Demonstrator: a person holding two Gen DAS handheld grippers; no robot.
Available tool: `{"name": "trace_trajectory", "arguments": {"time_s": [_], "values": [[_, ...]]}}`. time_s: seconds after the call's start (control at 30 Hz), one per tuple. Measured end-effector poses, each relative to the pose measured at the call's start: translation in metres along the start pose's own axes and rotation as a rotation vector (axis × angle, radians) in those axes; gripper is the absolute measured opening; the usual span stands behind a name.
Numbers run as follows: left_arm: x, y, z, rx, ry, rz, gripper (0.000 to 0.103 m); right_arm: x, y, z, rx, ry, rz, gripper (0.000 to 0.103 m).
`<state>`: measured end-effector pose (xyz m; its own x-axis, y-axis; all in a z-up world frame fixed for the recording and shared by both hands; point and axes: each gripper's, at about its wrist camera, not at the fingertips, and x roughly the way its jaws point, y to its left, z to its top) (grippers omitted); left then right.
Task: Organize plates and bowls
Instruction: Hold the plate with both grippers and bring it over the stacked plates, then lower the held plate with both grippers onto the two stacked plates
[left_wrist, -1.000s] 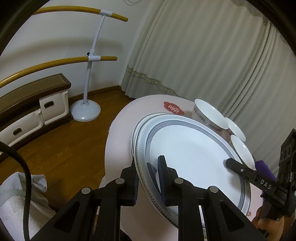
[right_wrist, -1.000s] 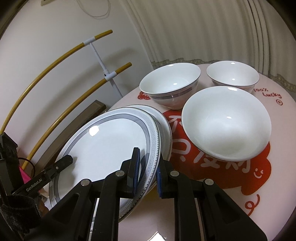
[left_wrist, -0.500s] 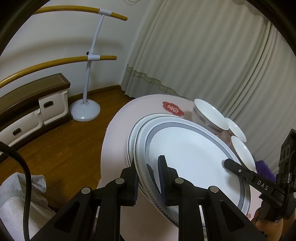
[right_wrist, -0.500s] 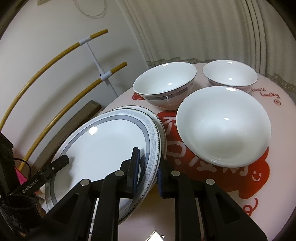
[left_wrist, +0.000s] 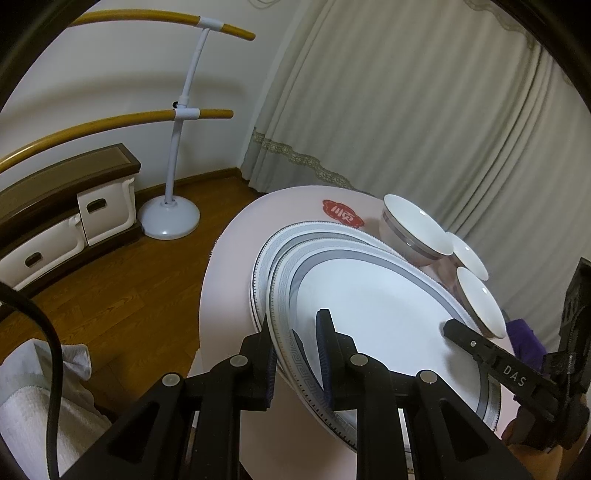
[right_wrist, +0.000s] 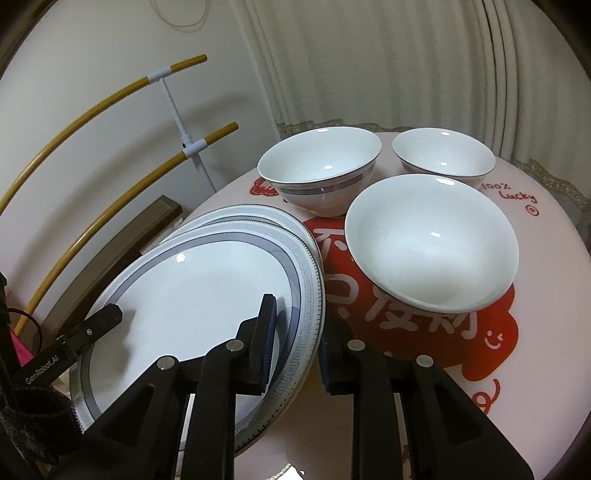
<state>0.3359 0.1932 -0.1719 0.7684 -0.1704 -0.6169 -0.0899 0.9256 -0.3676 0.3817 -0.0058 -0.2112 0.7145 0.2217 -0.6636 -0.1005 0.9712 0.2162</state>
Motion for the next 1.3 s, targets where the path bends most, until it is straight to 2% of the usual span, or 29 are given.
{"name": "trace_trajectory", "arguments": {"time_s": [0.6, 1.3], "values": [[0.000, -0.002, -0.002, -0.002, 0.000, 0.005, 0.019, 0.005, -0.003, -0.001, 0.012, 0.010, -0.032, 0.024], [0.002, -0.006, -0.002, -0.005, 0.000, 0.014, 0.019, 0.019, 0.008, -0.002, -0.066, 0.008, -0.124, 0.036]]}}
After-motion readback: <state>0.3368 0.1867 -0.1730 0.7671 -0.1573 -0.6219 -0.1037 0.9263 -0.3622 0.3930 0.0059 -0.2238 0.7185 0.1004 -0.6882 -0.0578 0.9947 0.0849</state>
